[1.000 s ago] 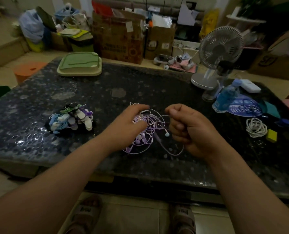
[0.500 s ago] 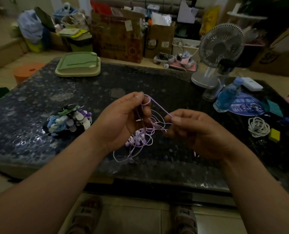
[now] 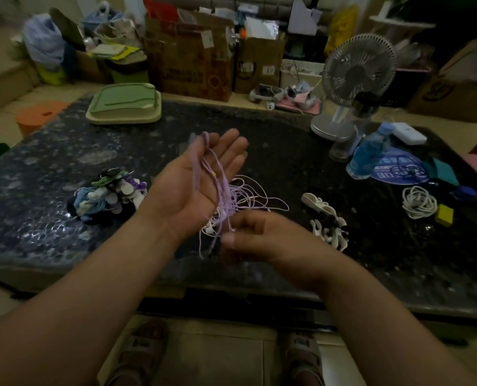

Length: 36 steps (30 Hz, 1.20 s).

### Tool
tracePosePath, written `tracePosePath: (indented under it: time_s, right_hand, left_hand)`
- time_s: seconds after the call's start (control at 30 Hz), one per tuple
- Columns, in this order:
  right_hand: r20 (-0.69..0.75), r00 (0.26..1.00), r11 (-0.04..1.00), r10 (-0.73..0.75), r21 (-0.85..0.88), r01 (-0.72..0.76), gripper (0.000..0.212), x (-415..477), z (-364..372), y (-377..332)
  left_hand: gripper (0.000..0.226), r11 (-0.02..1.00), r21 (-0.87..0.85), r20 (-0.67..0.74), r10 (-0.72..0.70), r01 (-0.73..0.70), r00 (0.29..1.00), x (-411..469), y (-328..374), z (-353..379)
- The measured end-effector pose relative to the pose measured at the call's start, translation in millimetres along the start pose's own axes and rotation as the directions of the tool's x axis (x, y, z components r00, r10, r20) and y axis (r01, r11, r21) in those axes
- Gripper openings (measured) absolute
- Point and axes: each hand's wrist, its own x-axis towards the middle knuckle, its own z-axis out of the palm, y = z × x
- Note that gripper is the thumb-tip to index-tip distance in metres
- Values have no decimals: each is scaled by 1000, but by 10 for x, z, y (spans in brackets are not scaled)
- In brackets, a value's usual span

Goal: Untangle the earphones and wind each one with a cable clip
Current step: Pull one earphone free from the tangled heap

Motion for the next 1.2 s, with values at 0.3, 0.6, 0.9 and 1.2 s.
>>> tracePosePath:
  time_s: [0.3, 0.6, 0.9, 1.2]
  right_hand:
    - [-333, 942, 1000, 27, 17, -23, 23, -130, -414, 7]
    - [-216, 974, 969, -62, -249, 6, 43, -204, -447, 23]
    - [-409, 893, 935, -189, -353, 36, 31, -17, -324, -89]
    - [-143, 955, 776, -261, -619, 120, 27, 8, -154, -214]
  left_hand:
    - [31, 874, 484, -291, 117, 41, 950, 110, 164, -455]
    - [37, 867, 477, -167, -73, 145, 983, 53, 7, -367]
    - [51, 724, 636, 88, -412, 267, 907, -141, -254, -248]
    - [61, 734, 601, -35, -371, 316, 928, -120, -268, -218]
